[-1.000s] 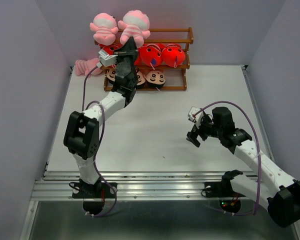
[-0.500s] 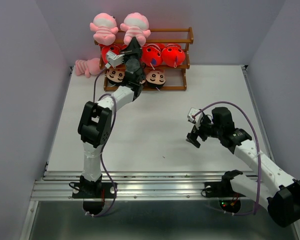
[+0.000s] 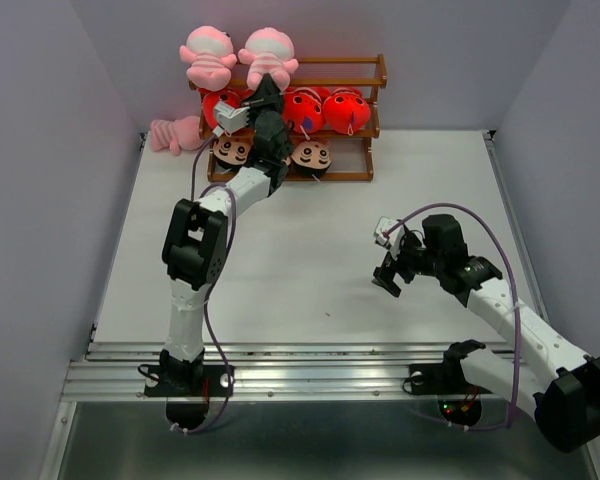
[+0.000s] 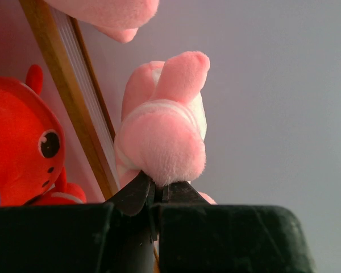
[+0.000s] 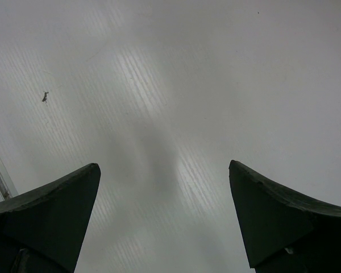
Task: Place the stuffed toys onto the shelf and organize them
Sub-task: Place the stuffed toy onto shelf
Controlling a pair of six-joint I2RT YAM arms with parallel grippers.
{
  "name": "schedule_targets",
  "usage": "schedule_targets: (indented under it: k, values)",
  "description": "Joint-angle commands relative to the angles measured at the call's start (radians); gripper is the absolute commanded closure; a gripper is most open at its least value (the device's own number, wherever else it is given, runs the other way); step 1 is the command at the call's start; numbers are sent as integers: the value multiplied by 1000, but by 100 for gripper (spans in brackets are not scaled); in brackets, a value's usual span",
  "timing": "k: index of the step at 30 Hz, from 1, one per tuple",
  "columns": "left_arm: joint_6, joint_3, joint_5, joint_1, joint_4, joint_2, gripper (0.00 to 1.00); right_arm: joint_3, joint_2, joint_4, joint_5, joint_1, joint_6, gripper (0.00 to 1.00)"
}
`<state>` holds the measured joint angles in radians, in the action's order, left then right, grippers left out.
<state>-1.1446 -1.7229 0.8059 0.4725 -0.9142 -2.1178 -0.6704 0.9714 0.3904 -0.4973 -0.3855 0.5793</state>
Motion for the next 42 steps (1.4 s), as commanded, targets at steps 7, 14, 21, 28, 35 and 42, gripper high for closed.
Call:
schedule_targets:
  k: [7, 14, 21, 28, 35, 42]
  values:
    - [-27, -53, 21, -21, -18, -8, 94, -1, 6, -5, -14, 5, 14, 0]
    - [-47, -67, -5, -32, -18, -33, 86, -3, 9, -4, -11, 5, 16, 0]
    - [-58, -75, -22, -34, -17, -42, 72, -3, 9, -2, -10, 5, 17, 0]
    - [-79, -35, -42, -40, -20, -27, 53, -3, 9, -1, -9, 5, 21, 0]
    - [-89, 16, -62, -46, -43, 13, 35, -4, 9, -1, -6, 5, 22, 0]
    - [-90, 74, -76, -49, -63, 59, 25, -5, 13, -1, -6, 5, 25, 0]
